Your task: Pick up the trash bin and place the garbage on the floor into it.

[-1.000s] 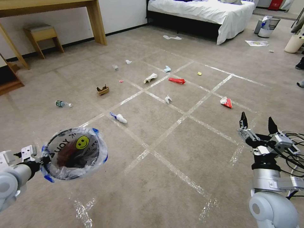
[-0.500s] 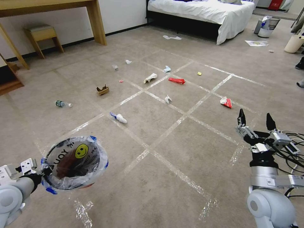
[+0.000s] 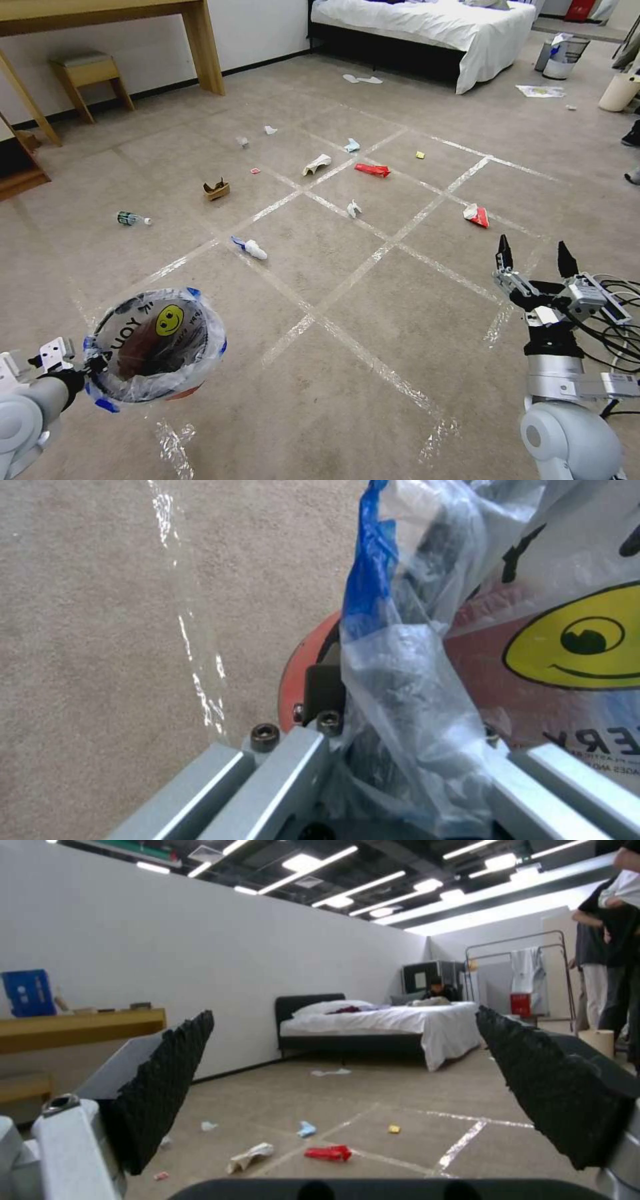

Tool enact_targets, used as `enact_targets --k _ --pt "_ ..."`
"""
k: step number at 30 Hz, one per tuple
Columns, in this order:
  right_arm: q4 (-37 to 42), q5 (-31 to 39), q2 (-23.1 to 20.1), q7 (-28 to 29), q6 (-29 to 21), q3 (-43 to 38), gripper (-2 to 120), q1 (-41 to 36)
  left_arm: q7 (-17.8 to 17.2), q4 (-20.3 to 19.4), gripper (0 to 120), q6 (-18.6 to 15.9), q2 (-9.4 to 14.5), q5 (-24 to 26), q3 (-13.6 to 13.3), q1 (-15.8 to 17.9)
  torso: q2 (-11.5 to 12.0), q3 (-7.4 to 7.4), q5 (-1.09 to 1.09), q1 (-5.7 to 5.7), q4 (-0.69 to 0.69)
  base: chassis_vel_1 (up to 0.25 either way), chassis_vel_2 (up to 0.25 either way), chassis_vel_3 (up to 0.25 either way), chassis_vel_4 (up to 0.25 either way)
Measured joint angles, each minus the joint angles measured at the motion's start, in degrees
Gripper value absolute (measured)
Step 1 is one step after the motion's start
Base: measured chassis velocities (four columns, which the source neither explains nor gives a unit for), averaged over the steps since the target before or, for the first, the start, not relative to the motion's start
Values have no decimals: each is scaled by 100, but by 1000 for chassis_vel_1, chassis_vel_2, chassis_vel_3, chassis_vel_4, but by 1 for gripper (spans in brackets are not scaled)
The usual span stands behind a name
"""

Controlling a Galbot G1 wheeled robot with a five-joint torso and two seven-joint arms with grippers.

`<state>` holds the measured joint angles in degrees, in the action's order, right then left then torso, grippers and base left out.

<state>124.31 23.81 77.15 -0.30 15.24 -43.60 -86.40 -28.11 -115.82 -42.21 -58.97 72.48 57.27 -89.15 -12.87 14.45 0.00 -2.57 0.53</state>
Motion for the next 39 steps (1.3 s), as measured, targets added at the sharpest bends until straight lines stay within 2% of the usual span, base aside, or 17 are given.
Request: enact_targets --k 9,39 --pt "-1 -22 1 -22 12 -9 100 -23 30 30 0 2 1 -12 1 25 0 -1 0 1 0 -44 45 54 -45" --pt "-43 -82 52 -29 -2 -2 100 -21 72 160 0 10 92 -1 -29 139 0 0 1 0 0 -154 151 158 -163"
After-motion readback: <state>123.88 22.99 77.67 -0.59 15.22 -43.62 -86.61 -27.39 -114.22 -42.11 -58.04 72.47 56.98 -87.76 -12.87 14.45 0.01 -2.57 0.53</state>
